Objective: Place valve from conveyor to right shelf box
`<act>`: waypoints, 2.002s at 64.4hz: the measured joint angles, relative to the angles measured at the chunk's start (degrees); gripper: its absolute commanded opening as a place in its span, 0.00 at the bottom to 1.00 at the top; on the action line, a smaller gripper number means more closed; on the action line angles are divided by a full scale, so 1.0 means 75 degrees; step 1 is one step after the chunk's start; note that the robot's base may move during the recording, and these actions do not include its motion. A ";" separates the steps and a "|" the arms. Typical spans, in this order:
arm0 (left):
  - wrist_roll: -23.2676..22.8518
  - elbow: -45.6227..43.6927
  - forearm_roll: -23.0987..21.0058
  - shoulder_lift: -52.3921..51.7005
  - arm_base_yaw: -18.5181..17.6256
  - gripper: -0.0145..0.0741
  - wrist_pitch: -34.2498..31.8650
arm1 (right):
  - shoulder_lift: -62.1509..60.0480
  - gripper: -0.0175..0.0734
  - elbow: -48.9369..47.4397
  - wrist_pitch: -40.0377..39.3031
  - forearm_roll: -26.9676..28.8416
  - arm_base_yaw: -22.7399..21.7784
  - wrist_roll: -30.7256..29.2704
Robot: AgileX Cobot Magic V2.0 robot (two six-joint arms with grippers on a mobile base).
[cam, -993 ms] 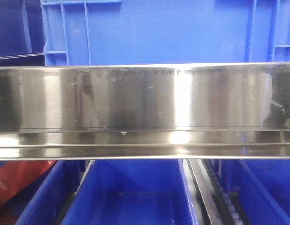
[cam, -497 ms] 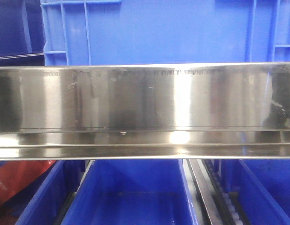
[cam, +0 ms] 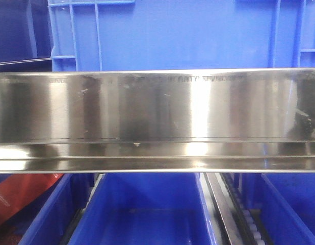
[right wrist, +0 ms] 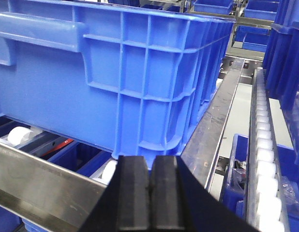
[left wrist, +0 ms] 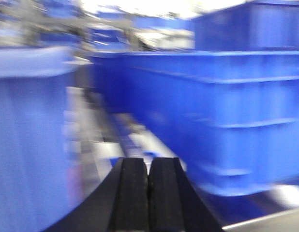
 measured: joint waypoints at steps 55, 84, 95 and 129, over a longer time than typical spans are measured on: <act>0.0394 0.1763 -0.0622 -0.1466 0.2106 0.04 -0.0586 | -0.0003 0.01 0.0000 -0.0005 0.0000 0.0000 0.0000; 0.0394 0.1763 -0.0622 -0.1484 0.2106 0.04 -0.0586 | -0.0003 0.01 0.0000 -0.0005 0.0000 0.0000 0.0000; 0.0394 0.1763 -0.0622 -0.1484 0.2106 0.04 -0.0586 | -0.0003 0.01 0.0090 -0.0126 0.0000 -0.0028 0.0000; 0.0394 0.1763 -0.0622 -0.1484 0.2106 0.04 -0.0586 | -0.0784 0.01 0.1784 -0.1622 0.0104 -0.3275 0.0133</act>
